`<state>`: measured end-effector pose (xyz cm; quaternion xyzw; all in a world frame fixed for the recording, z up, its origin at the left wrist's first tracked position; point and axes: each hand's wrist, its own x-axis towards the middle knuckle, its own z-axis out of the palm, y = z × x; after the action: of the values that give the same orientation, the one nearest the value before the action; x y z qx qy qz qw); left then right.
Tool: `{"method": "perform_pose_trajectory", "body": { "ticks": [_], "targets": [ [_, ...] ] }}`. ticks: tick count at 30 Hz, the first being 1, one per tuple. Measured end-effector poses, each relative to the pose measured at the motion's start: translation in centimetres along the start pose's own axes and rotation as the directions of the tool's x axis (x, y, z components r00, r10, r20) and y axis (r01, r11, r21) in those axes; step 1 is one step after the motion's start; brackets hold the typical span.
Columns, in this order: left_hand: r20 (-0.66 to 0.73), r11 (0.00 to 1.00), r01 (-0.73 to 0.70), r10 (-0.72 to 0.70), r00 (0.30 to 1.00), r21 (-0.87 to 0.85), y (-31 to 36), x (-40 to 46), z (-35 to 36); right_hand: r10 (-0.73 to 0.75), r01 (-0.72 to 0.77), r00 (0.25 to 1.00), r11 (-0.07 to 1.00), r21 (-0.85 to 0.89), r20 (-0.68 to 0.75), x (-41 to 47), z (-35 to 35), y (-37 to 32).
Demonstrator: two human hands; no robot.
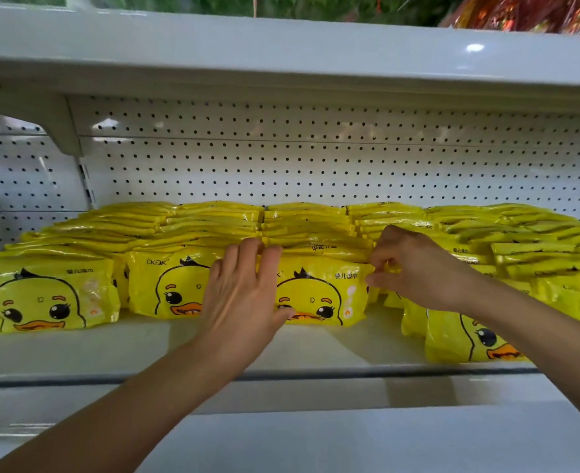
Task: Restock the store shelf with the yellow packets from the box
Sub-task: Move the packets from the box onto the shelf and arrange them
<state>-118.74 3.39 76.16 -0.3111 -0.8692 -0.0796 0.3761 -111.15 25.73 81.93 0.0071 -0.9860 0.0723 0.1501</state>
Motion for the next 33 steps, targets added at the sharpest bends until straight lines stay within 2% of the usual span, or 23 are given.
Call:
{"method": "perform_pose_trajectory", "body": {
  "ticks": [5, 7, 10, 14, 21, 25, 28, 30, 33],
  "targets": [
    [0.037, 0.999, -0.037, 0.036, 0.999, 0.019, 0.6, -0.1, 0.2, 0.001, 0.002, 1.000, 0.985, 0.172, -0.016, -0.7, -1.2, 1.1],
    [0.040, 0.999, -0.021, 0.023, 0.999, -0.029, 0.7, -0.2, 0.4, 0.003, 0.003, 1.000, 0.981, 0.193, -0.030, -1.0, -0.9, 1.1],
    [0.050, 0.995, -0.005, 0.009, 0.999, -0.095, 0.9, -0.1, 0.3, 0.100, -0.091, 0.992, 0.990, 0.104, -0.082, -0.9, 0.4, 0.5],
    [0.052, 0.992, -0.015, 0.022, 0.998, -0.125, 0.8, 0.0, -0.1, 0.099, -0.091, 0.991, 0.991, 0.093, -0.085, -0.2, 0.8, -0.4],
    [0.026, 0.992, -0.124, 0.125, 0.992, -0.028, 0.8, 0.2, 0.6, 0.147, -0.148, 0.984, 0.989, -0.002, -0.098, -0.4, 0.9, -0.1],
    [0.031, 0.989, -0.145, 0.144, 0.989, 0.038, 0.1, 0.4, 0.8, 0.156, -0.172, 0.974, 0.981, -0.091, -0.162, -0.7, 1.4, -0.6],
    [0.045, 0.993, -0.120, 0.119, 0.992, 0.016, -0.3, -0.3, 0.5, 0.172, -0.199, 0.960, 0.974, -0.104, -0.222, -1.4, 1.1, -0.6],
    [0.054, 0.995, -0.100, 0.101, 0.993, -0.024, 0.0, -0.7, 0.1, 0.139, -0.160, 0.958, 0.985, -0.065, -0.252, -2.1, 0.8, -1.4],
    [0.140, 0.993, -0.104, 0.111, 0.984, -0.058, 1.1, -0.5, -0.6, 0.090, -0.106, 0.992, 0.974, -0.200, -0.090, -2.2, 1.3, -2.8]
  ]
}}
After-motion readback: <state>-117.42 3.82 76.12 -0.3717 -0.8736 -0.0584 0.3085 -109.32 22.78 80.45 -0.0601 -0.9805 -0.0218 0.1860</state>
